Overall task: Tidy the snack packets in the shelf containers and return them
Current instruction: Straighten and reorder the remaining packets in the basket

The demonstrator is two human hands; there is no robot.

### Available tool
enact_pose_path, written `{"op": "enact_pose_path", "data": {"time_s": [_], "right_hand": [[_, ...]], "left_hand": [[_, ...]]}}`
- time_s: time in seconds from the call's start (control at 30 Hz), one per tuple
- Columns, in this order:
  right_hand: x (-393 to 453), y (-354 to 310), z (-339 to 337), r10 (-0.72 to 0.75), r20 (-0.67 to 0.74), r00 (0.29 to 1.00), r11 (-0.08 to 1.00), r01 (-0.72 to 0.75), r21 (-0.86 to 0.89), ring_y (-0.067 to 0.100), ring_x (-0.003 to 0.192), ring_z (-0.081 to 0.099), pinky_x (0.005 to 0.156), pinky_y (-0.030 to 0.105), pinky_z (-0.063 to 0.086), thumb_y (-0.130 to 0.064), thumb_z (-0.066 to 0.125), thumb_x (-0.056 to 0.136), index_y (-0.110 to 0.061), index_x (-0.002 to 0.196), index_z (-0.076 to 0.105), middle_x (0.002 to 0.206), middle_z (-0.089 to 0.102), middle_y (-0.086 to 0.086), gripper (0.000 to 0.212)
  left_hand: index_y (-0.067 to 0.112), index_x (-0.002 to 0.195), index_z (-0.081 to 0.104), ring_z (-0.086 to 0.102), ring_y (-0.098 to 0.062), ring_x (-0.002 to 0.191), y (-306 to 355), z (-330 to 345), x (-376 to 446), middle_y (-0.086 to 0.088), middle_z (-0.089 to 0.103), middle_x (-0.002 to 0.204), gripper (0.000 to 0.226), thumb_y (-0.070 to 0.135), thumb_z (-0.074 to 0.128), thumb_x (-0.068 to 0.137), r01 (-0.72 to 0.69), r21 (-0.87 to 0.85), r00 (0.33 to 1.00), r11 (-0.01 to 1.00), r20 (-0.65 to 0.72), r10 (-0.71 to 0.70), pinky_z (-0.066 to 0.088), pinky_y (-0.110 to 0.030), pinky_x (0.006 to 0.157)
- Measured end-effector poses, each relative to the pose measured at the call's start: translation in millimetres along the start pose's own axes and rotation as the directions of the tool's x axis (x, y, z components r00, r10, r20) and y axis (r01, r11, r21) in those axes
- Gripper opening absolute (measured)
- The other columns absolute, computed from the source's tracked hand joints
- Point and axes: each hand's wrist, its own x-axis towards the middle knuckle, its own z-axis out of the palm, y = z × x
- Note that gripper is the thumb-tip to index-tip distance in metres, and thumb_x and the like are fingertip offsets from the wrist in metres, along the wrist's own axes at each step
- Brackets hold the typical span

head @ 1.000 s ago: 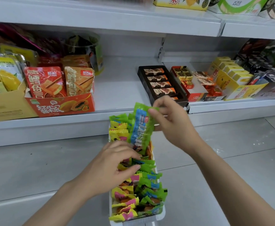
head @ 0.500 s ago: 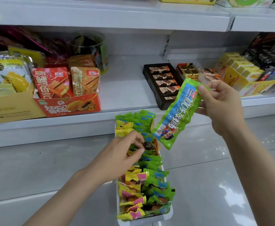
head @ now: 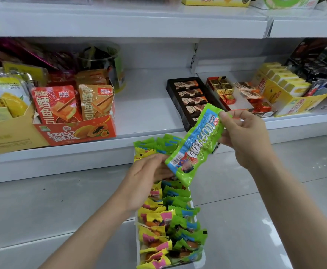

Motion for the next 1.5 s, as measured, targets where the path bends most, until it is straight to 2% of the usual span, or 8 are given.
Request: {"op": "enact_pose_path", "data": {"time_s": [0.1, 0.3, 0.63, 0.87, 1.07, 1.2, 1.37, 1.5], "right_hand": [[-0.2, 0.9, 2.8, -0.020, -0.007, 1.000, 1.000, 0.020, 0.000, -0.001, 0.045, 0.060, 0.043, 0.017, 0.050, -0.018, 0.063, 0.097, -0.016, 0.086, 0.055, 0.051, 0.066, -0.011, 0.014], [-5.6, 6.4, 9.2, -0.014, -0.048, 0.999, 0.998, 0.017, 0.068, 0.004, 0.053, 0.067, 0.047, 0.020, 0.053, -0.020, 0.067, 0.095, -0.015, 0.083, 0.057, 0.061, 0.072, -0.005, 0.015], [-8.4, 3.2, 10.9, -0.010, -0.078, 0.997, 0.999, 0.014, 0.053, 0.007, 0.062, 0.072, 0.050, 0.021, 0.055, -0.021, 0.067, 0.095, -0.015, 0.085, 0.056, 0.064, 0.074, -0.005, 0.016], [-19.4, 7.4, 22.7, 0.076, 0.055, 0.996, 0.966, -0.087, 0.245, 0.011, 0.071, 0.074, 0.060, 0.022, 0.058, -0.019, 0.060, 0.099, -0.008, 0.099, 0.061, 0.076, 0.076, 0.002, 0.012], [-26.4, 2.2, 23.9, 0.236, 0.370, 0.899, 0.875, -0.362, 0.322, 0.030, 0.105, 0.071, 0.081, 0.042, 0.061, -0.054, 0.055, 0.088, -0.004, 0.119, 0.060, 0.117, 0.070, 0.016, 0.060], [-24.9, 1.1, 20.1, 0.219, 0.349, 0.911, 0.880, -0.339, 0.332, 0.025, 0.094, 0.074, 0.074, 0.037, 0.062, -0.033, 0.047, 0.103, -0.005, 0.108, 0.068, 0.101, 0.075, 0.014, 0.035], [-20.7, -2.7, 16.1, 0.219, 0.273, 0.937, 0.872, -0.313, 0.377, 0.018, 0.083, 0.075, 0.069, 0.034, 0.062, -0.023, 0.045, 0.106, -0.009, 0.104, 0.066, 0.091, 0.077, 0.006, 0.026], [-17.7, -5.0, 11.6, 0.211, 0.257, 0.943, 0.862, -0.304, 0.406, 0.019, 0.087, 0.076, 0.067, 0.033, 0.061, -0.023, 0.045, 0.106, -0.009, 0.108, 0.064, 0.092, 0.077, 0.006, 0.024]], "left_hand": [[0.005, 0.104, 0.069, 0.074, -0.028, 0.092, -1.4, 5.0, -5.8, -0.019, 0.075, 0.102, 0.035, 0.033, 0.049, 0.095, 0.086, -0.311, 0.996, 0.946, 0.023, -0.083, 0.060, -0.033, 0.081], [0.004, 0.087, 0.057, 0.072, -0.014, 0.069, -10.3, 5.8, -13.5, -0.006, 0.072, 0.070, 0.017, 0.014, 0.070, 0.081, 0.077, -0.228, 0.979, 0.971, -0.167, -0.117, 0.060, -0.028, 0.082], [0.006, 0.093, 0.056, 0.074, -0.018, 0.081, -10.5, 3.5, -15.6, -0.012, 0.077, 0.089, 0.019, 0.000, 0.072, 0.083, 0.118, -0.175, 0.965, 0.977, -0.214, -0.155, 0.054, -0.037, 0.081], [0.007, 0.104, 0.054, 0.074, -0.023, 0.097, -4.9, 11.3, -16.1, -0.012, 0.076, 0.105, 0.039, 0.014, 0.074, 0.072, -0.053, -0.365, 0.981, 0.930, -0.194, -0.020, 0.062, -0.035, 0.077], [0.015, 0.075, 0.046, 0.067, -0.005, 0.110, -1.1, -1.2, -15.5, 0.014, 0.075, 0.107, 0.035, -0.013, 0.066, 0.085, -0.367, 0.326, 0.853, 0.872, -0.258, 0.455, 0.052, -0.018, 0.089], [0.012, 0.071, 0.056, 0.062, -0.005, 0.116, -6.1, -4.3, -19.4, 0.015, 0.071, 0.114, 0.030, -0.013, 0.071, 0.076, -0.409, 0.588, 0.773, 0.698, -0.184, 0.607, 0.048, -0.019, 0.096], [0.025, 0.105, 0.062, 0.066, -0.013, 0.114, -5.5, 5.4, -18.5, 0.012, 0.068, 0.120, 0.040, -0.012, 0.061, 0.089, -0.262, 0.017, 0.916, 0.965, -0.311, 0.254, 0.057, -0.023, 0.084], [0.007, 0.126, 0.056, 0.071, -0.027, 0.105, -0.2, 0.1, -15.1, -0.012, 0.073, 0.115, 0.028, 0.015, 0.054, 0.099, 0.005, -0.553, 0.973, 0.833, -0.189, -0.132, 0.060, -0.032, 0.080]]}}
